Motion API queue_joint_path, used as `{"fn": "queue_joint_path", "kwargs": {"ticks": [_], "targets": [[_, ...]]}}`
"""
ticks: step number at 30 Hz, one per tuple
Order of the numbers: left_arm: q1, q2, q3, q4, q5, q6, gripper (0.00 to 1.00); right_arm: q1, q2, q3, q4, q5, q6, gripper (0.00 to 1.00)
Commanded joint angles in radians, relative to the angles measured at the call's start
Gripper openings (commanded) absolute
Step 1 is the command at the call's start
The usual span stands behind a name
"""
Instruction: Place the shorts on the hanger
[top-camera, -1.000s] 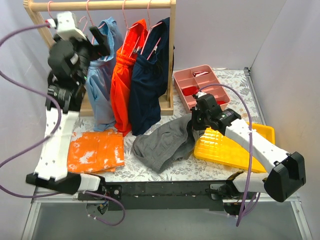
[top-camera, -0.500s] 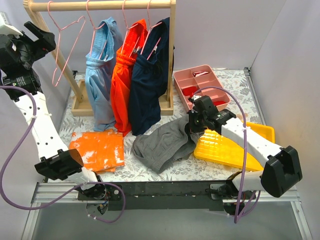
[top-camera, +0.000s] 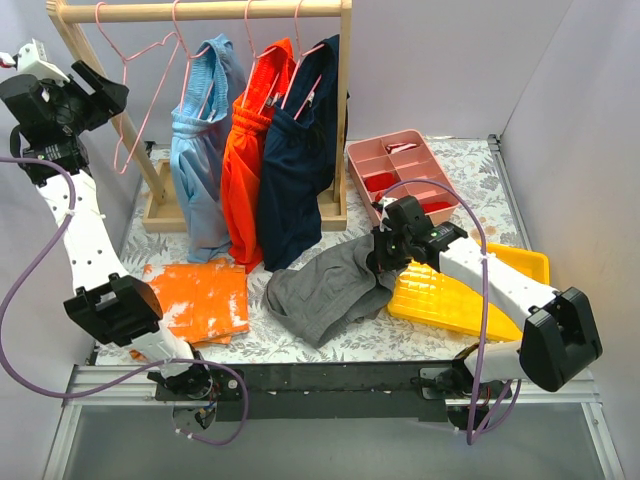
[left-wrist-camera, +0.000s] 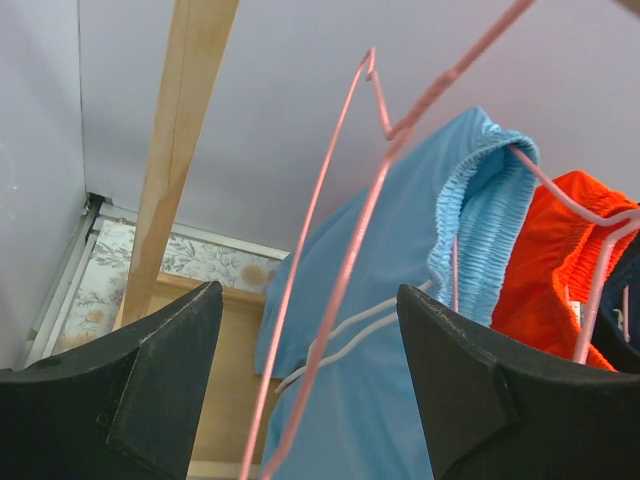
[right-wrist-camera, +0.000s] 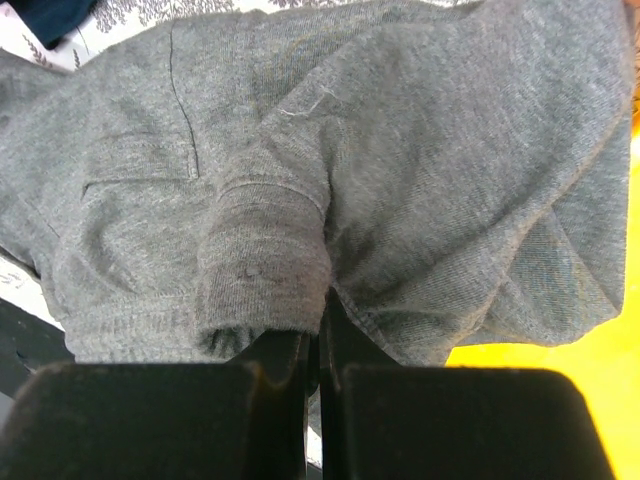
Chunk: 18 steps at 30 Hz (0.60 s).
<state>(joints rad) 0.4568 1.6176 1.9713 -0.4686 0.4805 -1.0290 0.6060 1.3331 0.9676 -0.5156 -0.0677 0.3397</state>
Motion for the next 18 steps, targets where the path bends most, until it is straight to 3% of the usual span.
{"fn": "queue_joint_path", "kwargs": {"ticks": [1, 7, 13, 18], "targets": [[0.000, -0.004, -0.005, 0.024, 0.056, 0.012, 0.67, -0.002, 0.012, -0.004, 0.034, -0.030, -0.018, 0.01], [-0.007, -0.005, -0.051, 0.047, 0.055, 0.017, 0.58, -0.002, 0.028, 0.005, 0.035, -0.034, -0.018, 0.01], [-0.032, -0.001, -0.069, 0.045, 0.041, 0.029, 0.38, -0.002, 0.026, 0.006, 0.029, -0.034, -0.019, 0.01], [-0.067, -0.010, -0.072, 0.030, -0.003, 0.050, 0.32, -0.002, 0.021, 0.002, 0.031, -0.034, -0.016, 0.01]]}}
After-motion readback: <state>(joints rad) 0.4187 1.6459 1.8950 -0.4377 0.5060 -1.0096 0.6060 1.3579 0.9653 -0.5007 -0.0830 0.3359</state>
